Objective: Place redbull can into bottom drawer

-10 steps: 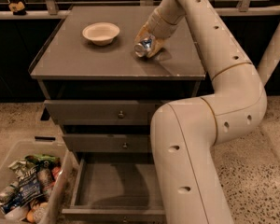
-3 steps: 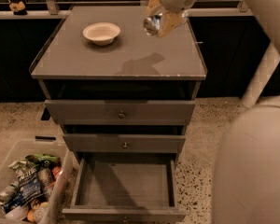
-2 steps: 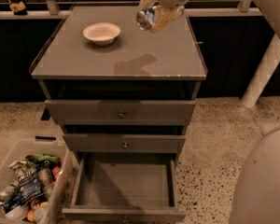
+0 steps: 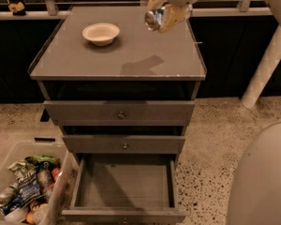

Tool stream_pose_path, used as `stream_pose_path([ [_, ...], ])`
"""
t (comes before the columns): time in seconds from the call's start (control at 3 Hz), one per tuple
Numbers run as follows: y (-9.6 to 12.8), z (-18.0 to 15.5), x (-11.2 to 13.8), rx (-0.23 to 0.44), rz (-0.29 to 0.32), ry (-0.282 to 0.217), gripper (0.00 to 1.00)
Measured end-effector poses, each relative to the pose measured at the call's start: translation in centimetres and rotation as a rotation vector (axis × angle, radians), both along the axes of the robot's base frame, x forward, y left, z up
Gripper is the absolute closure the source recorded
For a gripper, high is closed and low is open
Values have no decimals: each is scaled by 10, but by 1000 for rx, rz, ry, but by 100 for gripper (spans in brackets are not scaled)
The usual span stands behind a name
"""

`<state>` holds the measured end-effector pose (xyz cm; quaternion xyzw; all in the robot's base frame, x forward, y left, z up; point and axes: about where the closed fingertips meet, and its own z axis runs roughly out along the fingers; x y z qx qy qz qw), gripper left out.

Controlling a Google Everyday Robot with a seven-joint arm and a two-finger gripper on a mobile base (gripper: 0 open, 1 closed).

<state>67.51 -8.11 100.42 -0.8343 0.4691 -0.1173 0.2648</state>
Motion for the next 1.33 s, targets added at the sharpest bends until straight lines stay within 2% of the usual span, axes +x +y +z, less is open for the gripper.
stream_pose_path([
  [0.33, -34, 17, -34, 40, -57, 12, 100],
  [0.67, -58, 30, -98, 103, -121, -1, 100],
  [1.0, -56, 4, -149, 116, -134, 60, 100],
  [1.33, -57, -21, -158, 96, -136, 110, 100],
])
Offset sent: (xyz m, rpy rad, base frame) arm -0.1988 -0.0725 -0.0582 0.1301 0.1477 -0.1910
